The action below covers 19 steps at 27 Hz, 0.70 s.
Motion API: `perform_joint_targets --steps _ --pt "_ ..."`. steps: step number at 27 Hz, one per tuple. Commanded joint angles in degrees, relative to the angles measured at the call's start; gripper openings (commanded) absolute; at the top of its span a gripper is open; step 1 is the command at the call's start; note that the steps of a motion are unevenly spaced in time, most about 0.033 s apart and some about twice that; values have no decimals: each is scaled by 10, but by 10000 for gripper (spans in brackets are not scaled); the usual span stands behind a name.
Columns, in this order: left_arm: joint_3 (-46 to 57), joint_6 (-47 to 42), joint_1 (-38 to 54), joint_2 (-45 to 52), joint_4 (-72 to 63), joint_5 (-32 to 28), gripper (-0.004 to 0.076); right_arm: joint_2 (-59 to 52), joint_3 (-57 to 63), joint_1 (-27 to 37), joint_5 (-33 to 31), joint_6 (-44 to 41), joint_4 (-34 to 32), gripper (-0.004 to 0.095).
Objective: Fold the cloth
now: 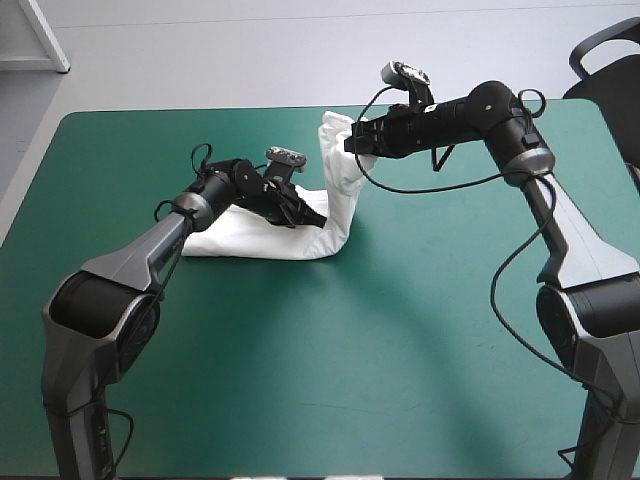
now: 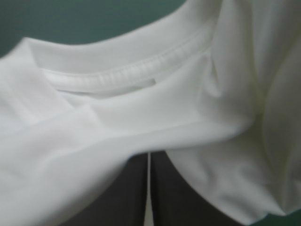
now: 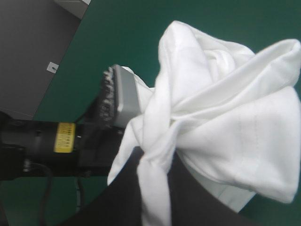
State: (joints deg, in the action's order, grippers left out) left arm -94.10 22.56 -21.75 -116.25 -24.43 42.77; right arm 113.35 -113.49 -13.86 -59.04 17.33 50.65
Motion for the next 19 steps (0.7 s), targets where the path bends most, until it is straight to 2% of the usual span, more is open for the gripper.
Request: perform_joint_targets --steps 1,5,6,11,18,19 --pt "-42 -48 8 91 73 16 19 -32 -21 -1 23 0 32 -9" --pt "-47 -99 10 142 190 97 19 -31 -22 -6 24 0 41 -9" --pt "-47 -112 10 163 224 132 19 -29 -25 -17 31 0 42 -9" --pt "-36 -135 10 197 264 214 19 -25 -34 -54 58 5 43 -9" --pt "98 -195 10 319 359 228 19 40 -131 -109 52 -2 49 -9" --pt "141 -205 10 360 371 238 19 65 -166 -126 52 -2 52 -9"
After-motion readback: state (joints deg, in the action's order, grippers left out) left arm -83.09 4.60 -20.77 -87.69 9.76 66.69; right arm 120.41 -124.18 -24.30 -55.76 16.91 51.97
